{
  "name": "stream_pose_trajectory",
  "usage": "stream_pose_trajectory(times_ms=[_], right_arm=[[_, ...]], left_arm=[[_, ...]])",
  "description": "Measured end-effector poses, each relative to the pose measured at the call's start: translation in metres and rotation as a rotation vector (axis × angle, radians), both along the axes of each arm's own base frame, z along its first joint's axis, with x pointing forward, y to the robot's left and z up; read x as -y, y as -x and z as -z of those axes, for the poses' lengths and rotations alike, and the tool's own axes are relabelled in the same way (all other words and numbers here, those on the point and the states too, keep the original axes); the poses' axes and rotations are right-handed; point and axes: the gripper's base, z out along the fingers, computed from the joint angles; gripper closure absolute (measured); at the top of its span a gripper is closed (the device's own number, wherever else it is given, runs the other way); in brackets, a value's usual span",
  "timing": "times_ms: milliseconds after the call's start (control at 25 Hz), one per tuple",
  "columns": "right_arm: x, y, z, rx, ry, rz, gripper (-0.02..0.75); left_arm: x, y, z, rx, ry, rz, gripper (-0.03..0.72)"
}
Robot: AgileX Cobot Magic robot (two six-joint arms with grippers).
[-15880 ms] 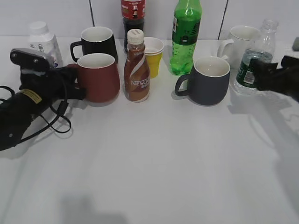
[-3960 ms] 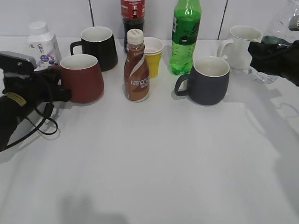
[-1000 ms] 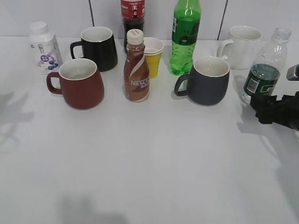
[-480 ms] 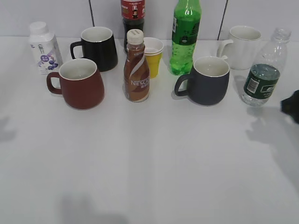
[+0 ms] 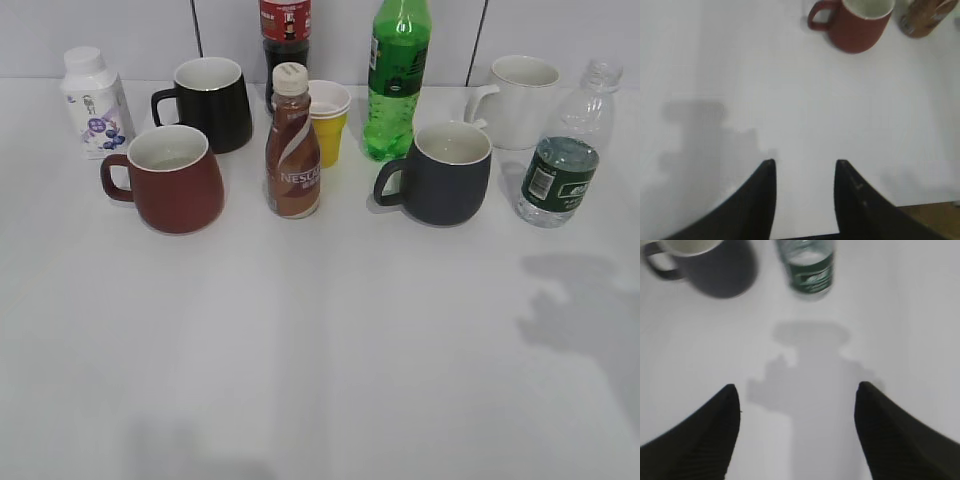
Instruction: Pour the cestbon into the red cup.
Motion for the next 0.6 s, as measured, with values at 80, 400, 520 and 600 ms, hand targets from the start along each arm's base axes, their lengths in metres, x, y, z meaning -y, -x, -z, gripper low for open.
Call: stream_pose_trajectory(times_ms=[80,400,520,600], right_arm=[[-0.001,0.017,-0.006,-0.013,-0.018,-0.028,0.210],[0.002,0.095,-0.021,-0.026,-0.015,-0.103,0.214],[0.005,0.125,-0.023,0.024,-0.008,-0.118,0.214],[0.007,0.146,-0.025,0.111,-0.007,-0.120,0.215]], left_arm=[[-0.002,0.015,-0.004,0.052,0.025,0.011,0.399],[-0.010,0.058,0.014,0.187,-0.024,0.091,0.413],[-0.011,0.063,0.035,0.177,-0.089,0.147,0.416],[-0.011,0.063,0.055,0.143,-0.125,0.179,0.418]])
